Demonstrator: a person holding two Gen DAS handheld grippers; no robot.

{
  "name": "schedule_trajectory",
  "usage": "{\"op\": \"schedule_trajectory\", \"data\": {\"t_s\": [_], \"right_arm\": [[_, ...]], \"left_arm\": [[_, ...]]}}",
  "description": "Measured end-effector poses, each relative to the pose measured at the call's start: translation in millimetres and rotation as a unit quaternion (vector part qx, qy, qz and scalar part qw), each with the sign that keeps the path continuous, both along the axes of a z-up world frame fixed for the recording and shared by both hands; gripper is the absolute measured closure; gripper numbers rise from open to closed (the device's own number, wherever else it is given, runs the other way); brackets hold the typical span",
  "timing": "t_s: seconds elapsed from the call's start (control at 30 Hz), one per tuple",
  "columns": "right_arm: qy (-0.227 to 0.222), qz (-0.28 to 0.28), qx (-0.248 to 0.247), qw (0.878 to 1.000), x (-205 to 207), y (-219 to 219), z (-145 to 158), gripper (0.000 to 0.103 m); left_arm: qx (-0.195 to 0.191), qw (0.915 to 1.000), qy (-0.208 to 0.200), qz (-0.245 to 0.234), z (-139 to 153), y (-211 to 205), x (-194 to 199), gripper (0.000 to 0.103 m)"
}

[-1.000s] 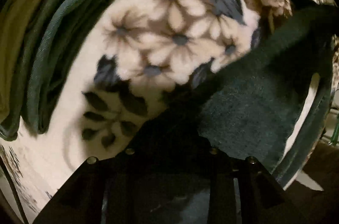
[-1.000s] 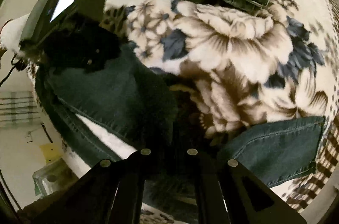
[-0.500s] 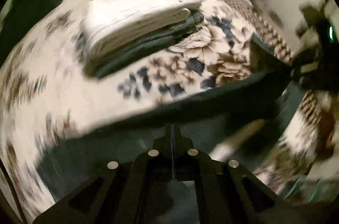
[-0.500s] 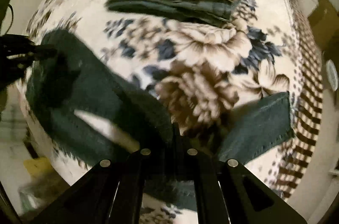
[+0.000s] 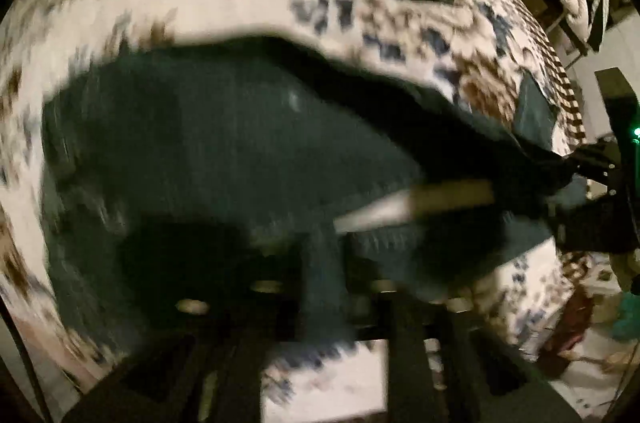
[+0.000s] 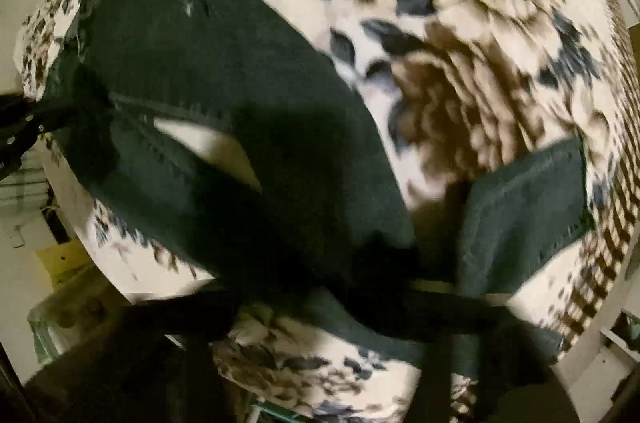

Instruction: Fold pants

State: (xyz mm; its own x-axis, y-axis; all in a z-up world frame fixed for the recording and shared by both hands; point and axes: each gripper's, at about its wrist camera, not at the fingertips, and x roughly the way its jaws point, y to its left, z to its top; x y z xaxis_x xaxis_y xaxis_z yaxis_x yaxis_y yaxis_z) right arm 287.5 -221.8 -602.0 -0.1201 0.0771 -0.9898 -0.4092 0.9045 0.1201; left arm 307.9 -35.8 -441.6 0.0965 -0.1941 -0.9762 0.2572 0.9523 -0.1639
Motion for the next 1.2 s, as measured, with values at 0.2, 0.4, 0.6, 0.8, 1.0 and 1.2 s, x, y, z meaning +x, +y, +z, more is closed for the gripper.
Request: {"op": "schedule_trajectory", "data": {"t_s": [0.2,0.4,0.6,0.8,1.0,1.2], "right_arm": [[-0.039,-0.039,-0.089,0.995,55.2,-20.4,-7.2,0.09],[-0.023,-0.29,0.074,0.954,126.3,-149.4,32.5,0.027],[-0.023,-0.439,-0.042,0.897,115.8,-285.2,0.5,0.027],[0.054,-0.396,-0.023,0.917,83.5,-280.9,-75.9,0.086],[-0.13,-0.541,-0.083,0.827,39.4,-358.3,14.3,0.096],[-0.017,-0.498,-0.068,0.864,43.1,-376.1,-9.7,0.052]], "left_arm": [[0.045,0.9942,-0.044,-0.088,6.7,-24.3,66.2,0.014],[0.056,0.9912,-0.071,-0.097,4.8,-55.5,100.2,0.014],[0.046,0.9957,-0.052,-0.061,-23.6,-103.3,96.3,0.014],[0.059,0.9959,-0.026,-0.064,-56.9,-143.8,86.8,0.014],[0.081,0.9927,-0.04,-0.08,-53.0,-153.8,87.6,0.013],[0.064,0.9959,-0.024,-0.059,-49.3,-156.2,101.5,0.012]]}}
